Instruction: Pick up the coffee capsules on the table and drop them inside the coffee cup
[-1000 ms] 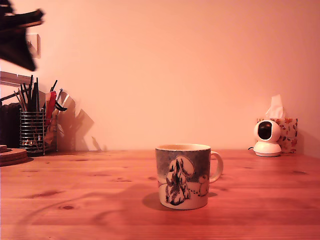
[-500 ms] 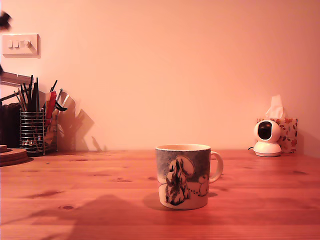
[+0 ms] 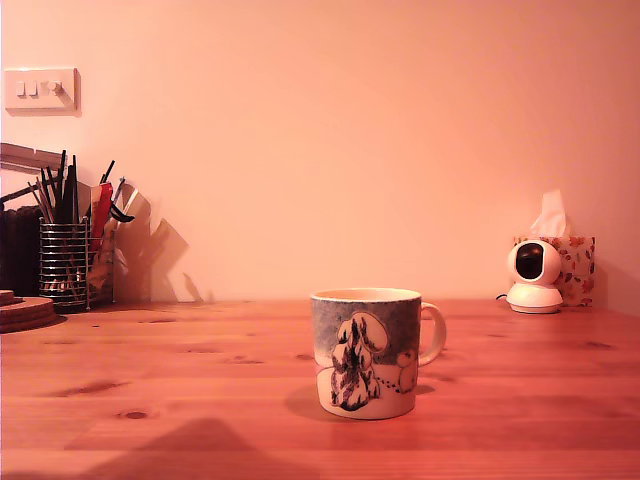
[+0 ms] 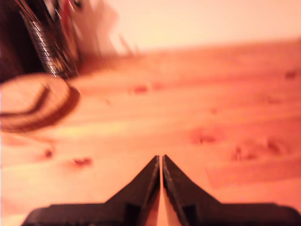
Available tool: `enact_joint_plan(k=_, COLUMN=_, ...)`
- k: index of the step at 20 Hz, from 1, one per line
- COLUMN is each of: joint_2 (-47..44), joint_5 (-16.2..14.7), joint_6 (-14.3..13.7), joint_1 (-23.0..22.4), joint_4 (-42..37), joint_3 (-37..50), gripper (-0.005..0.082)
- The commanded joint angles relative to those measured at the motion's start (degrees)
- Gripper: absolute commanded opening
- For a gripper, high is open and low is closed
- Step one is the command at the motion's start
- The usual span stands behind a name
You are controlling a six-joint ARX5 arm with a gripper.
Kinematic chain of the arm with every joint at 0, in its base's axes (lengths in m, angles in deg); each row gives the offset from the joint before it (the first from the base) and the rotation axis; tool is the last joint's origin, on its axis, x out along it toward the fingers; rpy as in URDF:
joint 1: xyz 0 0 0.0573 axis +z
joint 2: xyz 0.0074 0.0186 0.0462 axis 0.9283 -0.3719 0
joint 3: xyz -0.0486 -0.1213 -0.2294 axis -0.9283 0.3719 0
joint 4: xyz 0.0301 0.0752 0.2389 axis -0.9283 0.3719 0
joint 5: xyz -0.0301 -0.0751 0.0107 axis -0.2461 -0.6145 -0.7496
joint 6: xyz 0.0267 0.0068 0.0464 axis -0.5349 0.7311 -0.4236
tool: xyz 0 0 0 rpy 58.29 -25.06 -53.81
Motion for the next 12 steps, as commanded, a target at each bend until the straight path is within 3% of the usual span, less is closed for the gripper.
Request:
enact_joint_plan(k=1, joint_2=1.73, joint_5=0.31, joint_6=0.35, joint_1=0.15, joint_4=0.5, joint_3=1.38, gripper=-0.0022)
enact_joint_plan(k=12, joint_2=5.66, joint_5=-0.44, joint_6=0.35, joint_1=0.15, joint_4=1.36, joint_3=1.38, gripper=-0.0022)
